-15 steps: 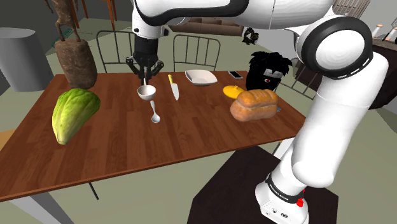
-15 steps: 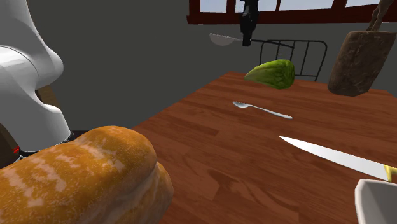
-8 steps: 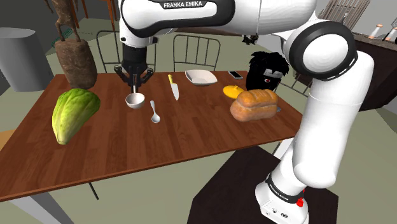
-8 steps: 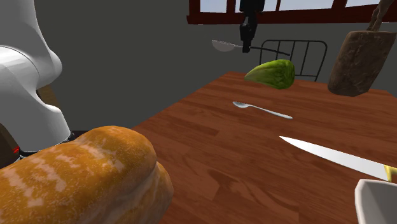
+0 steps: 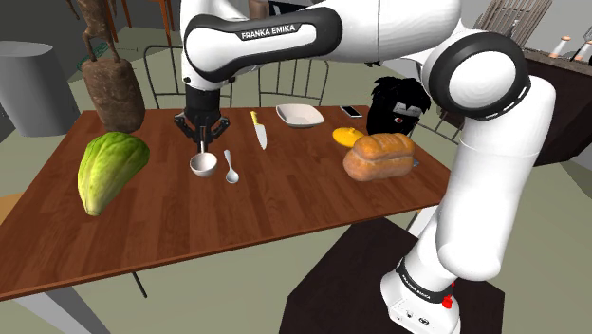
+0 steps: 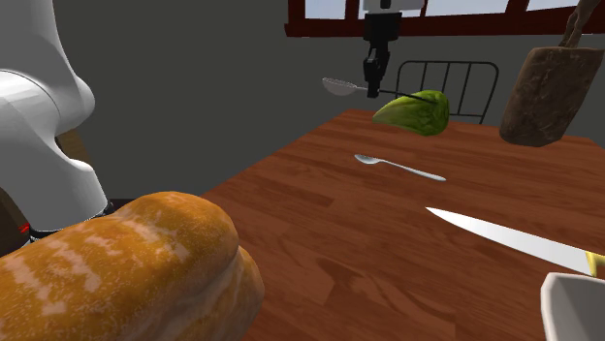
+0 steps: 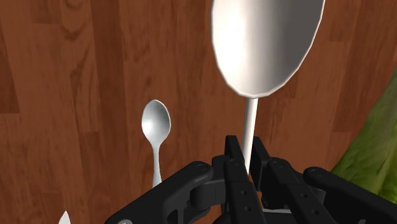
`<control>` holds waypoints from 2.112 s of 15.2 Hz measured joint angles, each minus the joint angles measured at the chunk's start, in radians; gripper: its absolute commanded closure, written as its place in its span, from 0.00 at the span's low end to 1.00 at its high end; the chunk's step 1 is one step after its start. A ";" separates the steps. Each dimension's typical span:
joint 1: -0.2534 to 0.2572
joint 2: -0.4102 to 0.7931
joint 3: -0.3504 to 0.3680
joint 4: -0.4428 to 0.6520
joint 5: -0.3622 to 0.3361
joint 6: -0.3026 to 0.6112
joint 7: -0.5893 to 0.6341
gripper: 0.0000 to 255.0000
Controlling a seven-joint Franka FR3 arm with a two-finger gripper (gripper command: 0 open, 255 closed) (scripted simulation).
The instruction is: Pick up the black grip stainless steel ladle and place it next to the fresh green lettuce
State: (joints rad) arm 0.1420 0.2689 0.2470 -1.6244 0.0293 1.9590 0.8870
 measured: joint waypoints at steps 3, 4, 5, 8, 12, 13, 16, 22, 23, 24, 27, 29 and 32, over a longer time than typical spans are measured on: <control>0.000 0.009 -0.001 -0.029 -0.001 0.038 -0.002 1.00; -0.001 0.008 -0.001 -0.044 -0.001 0.052 -0.003 1.00; -0.001 0.012 -0.001 -0.052 -0.002 0.063 -0.004 1.00; 0.000 0.023 -0.002 -0.077 -0.004 0.100 -0.005 1.00; 0.001 0.040 -0.004 -0.108 -0.007 0.148 -0.007 1.00; 0.000 0.043 -0.004 -0.118 -0.007 0.160 -0.008 1.00; 0.002 0.054 -0.005 -0.144 -0.009 0.196 -0.008 1.00; 0.003 0.088 -0.009 -0.180 -0.016 0.265 -0.010 1.00; 0.004 0.096 -0.009 -0.184 -0.018 0.277 -0.009 1.00; 0.005 0.100 -0.010 -0.185 -0.019 0.282 -0.008 1.00; 0.006 0.103 -0.010 -0.185 -0.020 0.286 -0.007 1.00; 0.006 0.103 -0.010 -0.186 -0.020 0.287 -0.007 1.00; 0.006 0.104 -0.010 -0.186 -0.020 0.287 -0.007 0.00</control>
State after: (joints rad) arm 0.1483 0.3725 0.2373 -1.8099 0.0095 2.2462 0.8800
